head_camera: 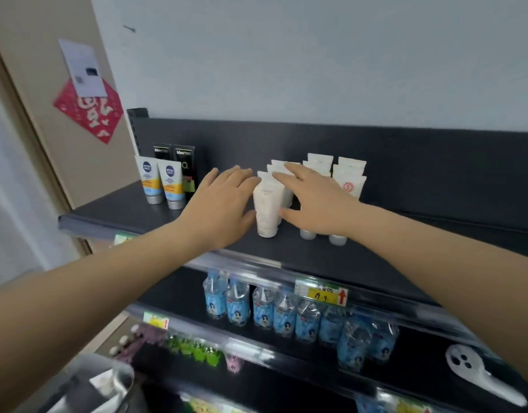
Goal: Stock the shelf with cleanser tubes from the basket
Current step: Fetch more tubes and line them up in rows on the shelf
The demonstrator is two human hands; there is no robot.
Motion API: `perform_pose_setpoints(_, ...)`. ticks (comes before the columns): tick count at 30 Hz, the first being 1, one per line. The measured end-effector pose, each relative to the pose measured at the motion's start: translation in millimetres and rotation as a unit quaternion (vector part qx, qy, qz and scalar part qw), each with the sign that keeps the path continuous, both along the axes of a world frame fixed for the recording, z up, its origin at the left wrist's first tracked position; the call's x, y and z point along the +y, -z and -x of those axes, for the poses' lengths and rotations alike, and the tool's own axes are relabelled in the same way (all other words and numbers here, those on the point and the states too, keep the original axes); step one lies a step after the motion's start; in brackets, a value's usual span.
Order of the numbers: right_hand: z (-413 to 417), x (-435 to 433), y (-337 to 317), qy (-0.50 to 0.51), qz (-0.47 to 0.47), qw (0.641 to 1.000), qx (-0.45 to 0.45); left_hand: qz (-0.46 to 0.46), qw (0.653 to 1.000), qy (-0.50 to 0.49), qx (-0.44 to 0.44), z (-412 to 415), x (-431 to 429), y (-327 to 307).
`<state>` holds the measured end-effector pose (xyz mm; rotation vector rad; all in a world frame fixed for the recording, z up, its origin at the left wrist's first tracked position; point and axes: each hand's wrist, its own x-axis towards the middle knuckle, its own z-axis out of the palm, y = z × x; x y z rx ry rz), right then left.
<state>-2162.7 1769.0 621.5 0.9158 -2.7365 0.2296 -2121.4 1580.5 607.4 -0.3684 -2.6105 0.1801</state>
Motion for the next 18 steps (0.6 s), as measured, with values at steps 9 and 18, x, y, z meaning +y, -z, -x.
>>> perform_pose_setpoints(9,-16,-100,21,-0.120,-0.008,0.993,-0.017,0.005,0.991,-0.128,-0.028,-52,-91,23)
perform_pose_setpoints(18,-33,-235,59,-0.208,-0.035,0.976,-0.044,-0.030,0.974,-0.212,-0.071,-95,-209,57)
